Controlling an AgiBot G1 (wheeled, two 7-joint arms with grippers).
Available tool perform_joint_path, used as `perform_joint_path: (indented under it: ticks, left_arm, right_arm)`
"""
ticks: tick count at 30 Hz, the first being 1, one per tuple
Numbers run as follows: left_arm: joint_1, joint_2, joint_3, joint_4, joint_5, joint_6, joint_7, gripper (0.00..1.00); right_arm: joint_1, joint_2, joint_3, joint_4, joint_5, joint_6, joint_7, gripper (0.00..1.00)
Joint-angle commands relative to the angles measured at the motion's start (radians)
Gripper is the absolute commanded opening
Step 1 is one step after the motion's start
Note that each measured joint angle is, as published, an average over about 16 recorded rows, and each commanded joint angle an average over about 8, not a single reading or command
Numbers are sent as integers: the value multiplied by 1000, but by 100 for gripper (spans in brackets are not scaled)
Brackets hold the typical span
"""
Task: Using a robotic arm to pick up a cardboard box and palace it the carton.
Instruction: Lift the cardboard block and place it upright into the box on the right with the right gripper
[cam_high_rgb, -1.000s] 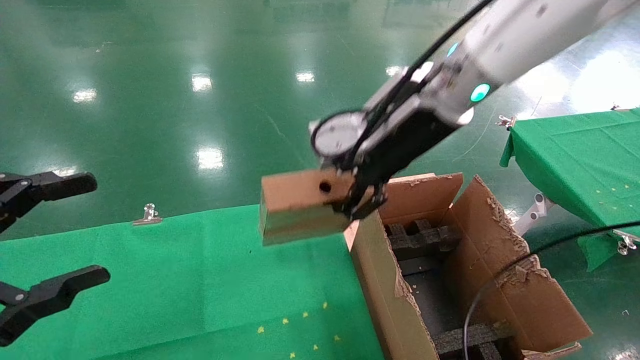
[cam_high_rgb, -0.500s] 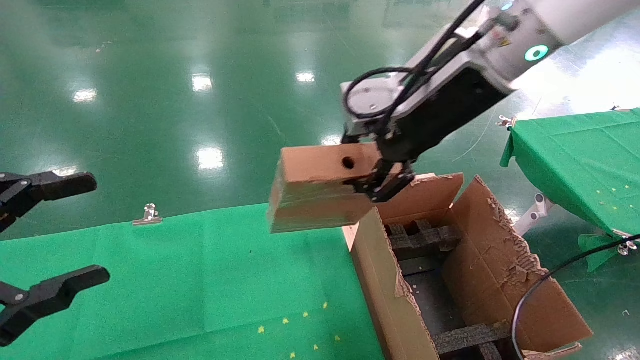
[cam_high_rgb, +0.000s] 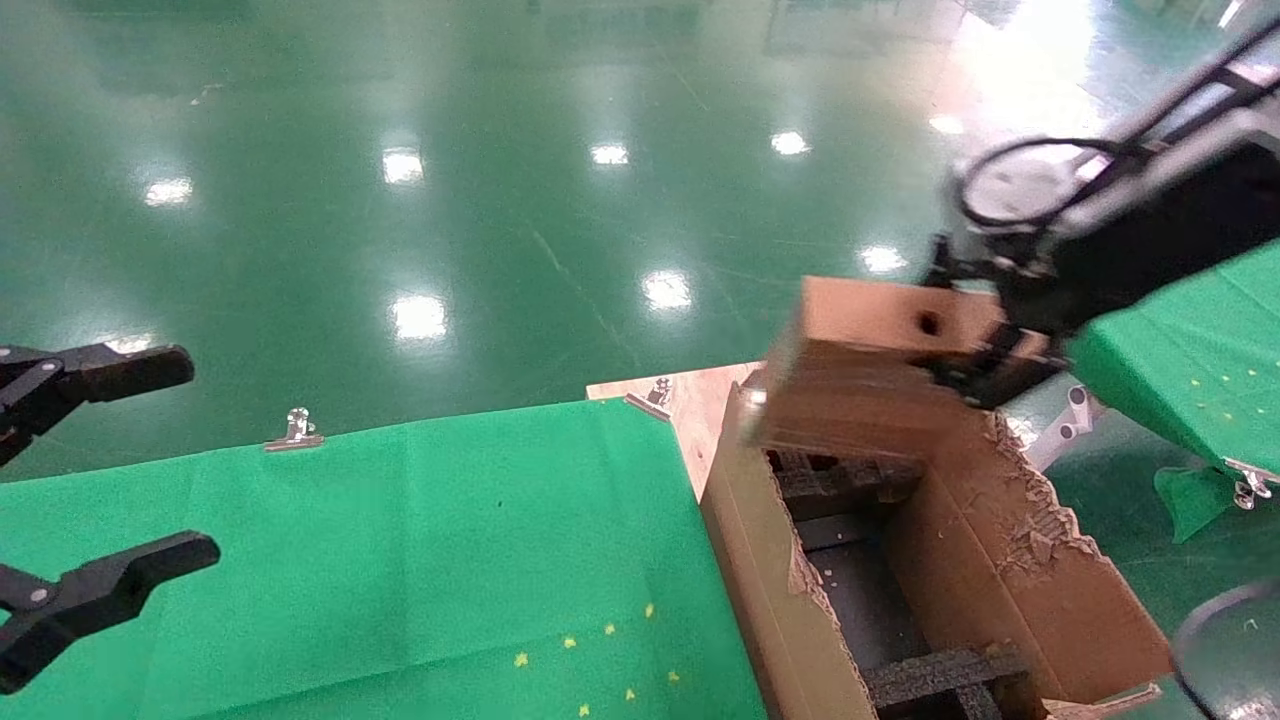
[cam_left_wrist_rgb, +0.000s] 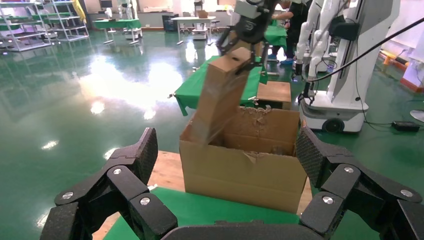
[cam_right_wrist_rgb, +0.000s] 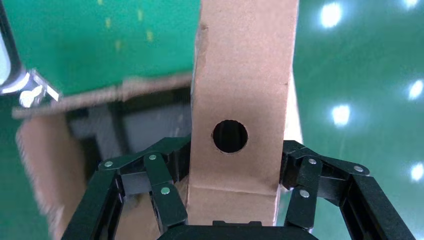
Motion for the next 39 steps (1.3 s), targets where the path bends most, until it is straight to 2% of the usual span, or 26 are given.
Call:
perform_joint_path:
  ticks: [1, 11, 22, 32, 39]
  left_arm:
    - [0, 0, 0, 0, 0, 0, 0, 100]
    - [0, 0, 0, 0, 0, 0, 0, 100]
    - [0, 0, 0, 0, 0, 0, 0, 100]
    - [0, 0, 0, 0, 0, 0, 0, 100]
    - [0, 0, 0, 0, 0, 0, 0, 100]
  right_arm:
    - [30, 36, -49, 6, -8, 0, 8, 0]
    - [137, 109, -261, 28, -19, 7, 41, 0]
    - [141, 123, -299, 15, 3, 35, 84, 0]
    - [44, 170, -319, -75, 86, 110, 348, 0]
    - [6, 223, -335, -88, 109, 162, 547, 0]
